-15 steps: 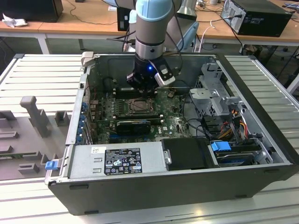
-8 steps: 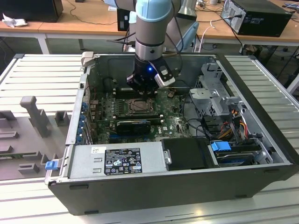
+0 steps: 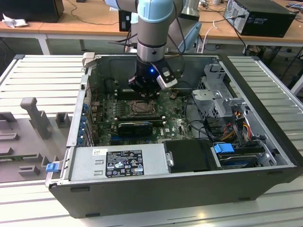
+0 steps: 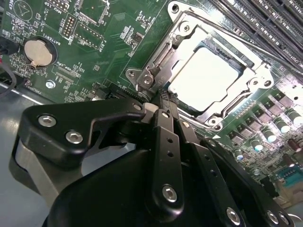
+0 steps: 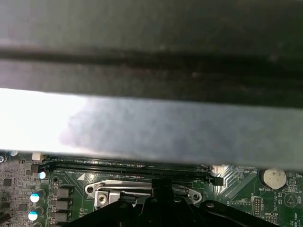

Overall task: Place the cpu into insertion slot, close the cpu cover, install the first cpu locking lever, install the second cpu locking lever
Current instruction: 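Install the first cpu locking lever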

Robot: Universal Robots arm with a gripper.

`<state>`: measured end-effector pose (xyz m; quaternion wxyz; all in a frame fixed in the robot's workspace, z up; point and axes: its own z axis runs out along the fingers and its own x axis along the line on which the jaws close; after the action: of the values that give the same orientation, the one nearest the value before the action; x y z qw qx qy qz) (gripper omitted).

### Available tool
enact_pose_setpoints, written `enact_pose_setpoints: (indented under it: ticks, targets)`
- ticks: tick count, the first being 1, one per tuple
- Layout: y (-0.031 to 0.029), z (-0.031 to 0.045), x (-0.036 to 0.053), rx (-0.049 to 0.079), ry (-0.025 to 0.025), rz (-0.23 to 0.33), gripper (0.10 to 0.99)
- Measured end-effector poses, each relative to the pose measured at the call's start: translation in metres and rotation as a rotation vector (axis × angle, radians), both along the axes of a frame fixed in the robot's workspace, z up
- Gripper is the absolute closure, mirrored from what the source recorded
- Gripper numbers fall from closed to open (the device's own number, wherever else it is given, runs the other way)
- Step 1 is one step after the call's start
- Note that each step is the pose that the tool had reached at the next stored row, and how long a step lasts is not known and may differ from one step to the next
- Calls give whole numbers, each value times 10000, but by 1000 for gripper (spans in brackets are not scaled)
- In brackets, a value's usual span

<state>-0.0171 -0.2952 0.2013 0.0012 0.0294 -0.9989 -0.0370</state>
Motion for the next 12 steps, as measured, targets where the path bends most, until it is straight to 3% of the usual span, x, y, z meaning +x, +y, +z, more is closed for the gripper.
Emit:
enact_pose_setpoints:
  ticks: [5, 9, 12]
  targets:
    - [2, -17, 4, 8, 1, -1, 980]
    - [-7, -8, 2, 242, 12, 0, 980]
    - [4, -21, 9, 486, -5, 1, 980]
